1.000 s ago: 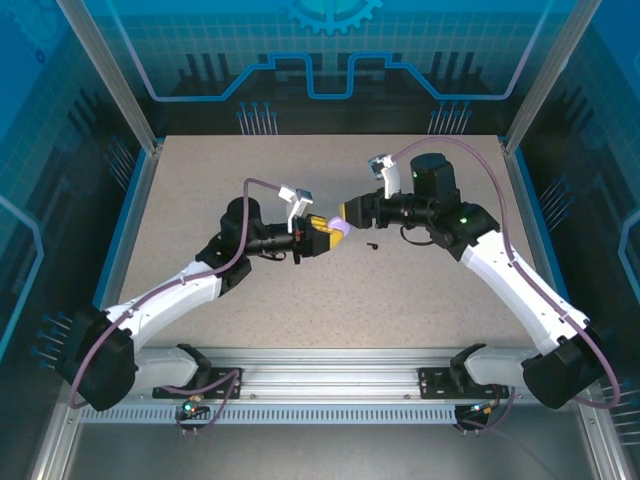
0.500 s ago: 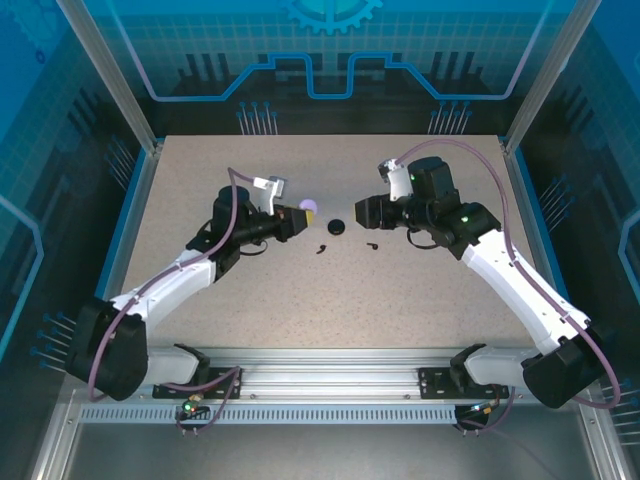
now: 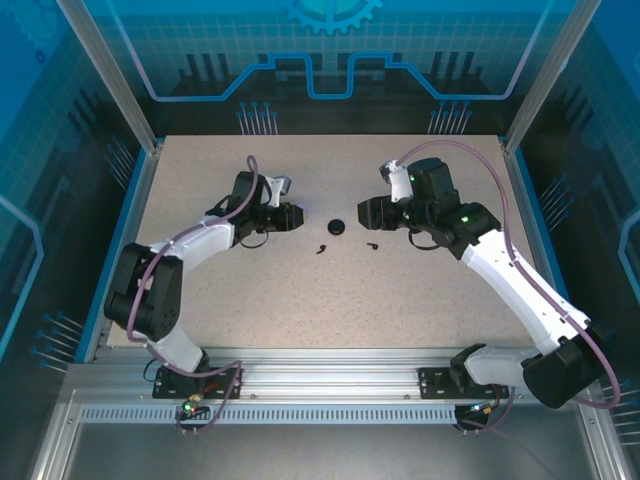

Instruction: Insert the wireless bluetooth earbuds into the charging case

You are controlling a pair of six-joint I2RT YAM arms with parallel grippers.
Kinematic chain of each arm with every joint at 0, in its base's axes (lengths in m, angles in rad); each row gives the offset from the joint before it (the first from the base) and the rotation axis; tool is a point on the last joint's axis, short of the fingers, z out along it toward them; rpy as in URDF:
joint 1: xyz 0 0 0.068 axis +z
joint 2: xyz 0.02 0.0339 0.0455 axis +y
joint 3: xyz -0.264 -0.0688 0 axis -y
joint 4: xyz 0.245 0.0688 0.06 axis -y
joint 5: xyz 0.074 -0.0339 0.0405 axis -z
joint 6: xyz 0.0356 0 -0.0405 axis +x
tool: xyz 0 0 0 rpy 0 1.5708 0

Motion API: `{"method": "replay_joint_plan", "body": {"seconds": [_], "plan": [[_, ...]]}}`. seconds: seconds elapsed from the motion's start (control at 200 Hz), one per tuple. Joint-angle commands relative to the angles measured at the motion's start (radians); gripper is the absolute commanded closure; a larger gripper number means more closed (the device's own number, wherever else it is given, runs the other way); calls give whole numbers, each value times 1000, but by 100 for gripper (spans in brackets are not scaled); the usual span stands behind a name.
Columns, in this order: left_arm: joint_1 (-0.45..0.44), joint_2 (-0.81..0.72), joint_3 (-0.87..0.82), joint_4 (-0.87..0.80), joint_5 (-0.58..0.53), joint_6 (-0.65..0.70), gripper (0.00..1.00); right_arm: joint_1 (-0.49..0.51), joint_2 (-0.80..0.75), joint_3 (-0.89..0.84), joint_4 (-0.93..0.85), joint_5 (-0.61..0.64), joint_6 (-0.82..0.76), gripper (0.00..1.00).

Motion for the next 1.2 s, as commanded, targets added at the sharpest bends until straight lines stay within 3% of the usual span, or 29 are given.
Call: {"method": "replay_joint_plan", "body": {"seconds": [0.0, 0.195, 0.67, 0.896, 1.036, 1.196], "plan": [[23, 67, 96, -121, -29, 41, 88, -5, -20, -10, -22, 8, -14, 44], [45, 213, 244, -293, -15, 25, 84, -14, -26, -17, -24, 1, -17, 44], [73, 395, 345, -392, -34, -12, 78, -23, -24, -25, -24, -11, -14, 44], [73, 408, 337, -401, -87, -31, 58, -24, -16, -28, -24, -14, -15, 44], [73, 395, 328, -419, -144, -30, 37, -25, -15, -29, -30, -10, -23, 44], [76, 358, 333, -443, -184, -4, 31, -30, -11, -36, -29, -14, -24, 43]]}}
